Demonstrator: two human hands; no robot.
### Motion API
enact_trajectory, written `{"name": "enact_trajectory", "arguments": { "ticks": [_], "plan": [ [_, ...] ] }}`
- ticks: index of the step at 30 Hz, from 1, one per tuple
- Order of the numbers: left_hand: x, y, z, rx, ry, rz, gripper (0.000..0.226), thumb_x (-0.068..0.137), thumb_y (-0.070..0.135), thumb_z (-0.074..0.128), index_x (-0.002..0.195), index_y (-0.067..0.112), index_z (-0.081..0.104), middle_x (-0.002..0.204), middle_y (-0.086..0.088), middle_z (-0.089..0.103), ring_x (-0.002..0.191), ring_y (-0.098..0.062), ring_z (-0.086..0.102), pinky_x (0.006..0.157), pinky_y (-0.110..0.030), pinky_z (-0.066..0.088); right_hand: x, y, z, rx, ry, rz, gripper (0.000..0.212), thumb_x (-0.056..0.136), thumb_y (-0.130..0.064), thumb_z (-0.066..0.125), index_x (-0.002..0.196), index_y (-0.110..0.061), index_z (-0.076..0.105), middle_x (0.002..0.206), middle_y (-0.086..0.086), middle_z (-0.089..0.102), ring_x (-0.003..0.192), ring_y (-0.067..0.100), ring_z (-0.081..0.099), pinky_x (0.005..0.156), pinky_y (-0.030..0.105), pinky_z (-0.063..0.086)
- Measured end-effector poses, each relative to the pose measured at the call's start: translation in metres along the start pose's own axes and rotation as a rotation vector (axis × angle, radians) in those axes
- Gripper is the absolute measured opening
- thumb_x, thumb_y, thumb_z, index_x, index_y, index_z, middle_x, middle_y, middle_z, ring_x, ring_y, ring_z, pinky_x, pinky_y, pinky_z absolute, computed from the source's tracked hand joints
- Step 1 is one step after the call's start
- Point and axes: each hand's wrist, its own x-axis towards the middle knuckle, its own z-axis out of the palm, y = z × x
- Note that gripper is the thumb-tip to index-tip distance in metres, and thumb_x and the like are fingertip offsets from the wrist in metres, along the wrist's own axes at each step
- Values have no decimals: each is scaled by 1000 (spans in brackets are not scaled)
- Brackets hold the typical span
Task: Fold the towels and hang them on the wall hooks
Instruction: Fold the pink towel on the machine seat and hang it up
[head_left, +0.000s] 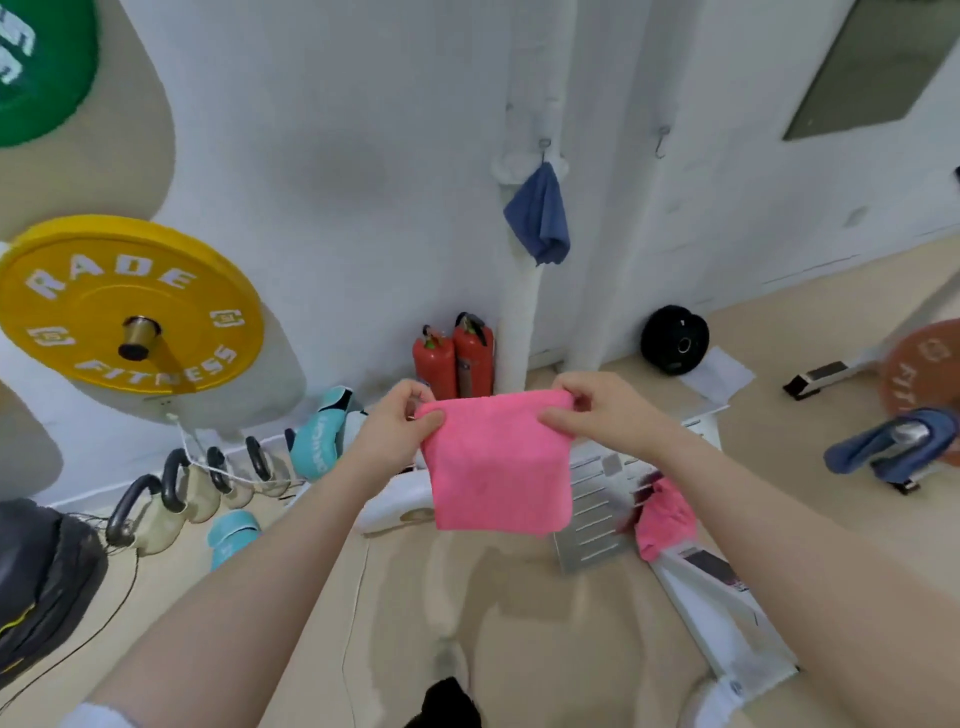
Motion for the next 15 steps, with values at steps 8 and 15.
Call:
{"name": "enact_trajectory", "arguments": {
  "ticks": [8, 15],
  "plan": [
    [154, 84, 27, 344, -140, 254, 30, 81, -2, 46, 101, 18, 56, 104, -2, 59, 95, -17, 54, 77, -25, 43, 106, 13, -62, 64, 214, 87, 14, 80, -23, 70, 80, -16, 57, 69, -3, 51, 64, 12, 45, 62, 28, 38],
    [217, 166, 100, 353, -307, 548, 28, 92, 26, 52, 118, 17, 58, 111, 4, 59, 102, -9, 51, 90, -17, 40, 154, 54, -137, -32, 294, 93, 14, 81, -23, 67, 81, -14, 56, 63, -2, 52, 57, 11, 44, 57, 28, 37]
  ]
}}
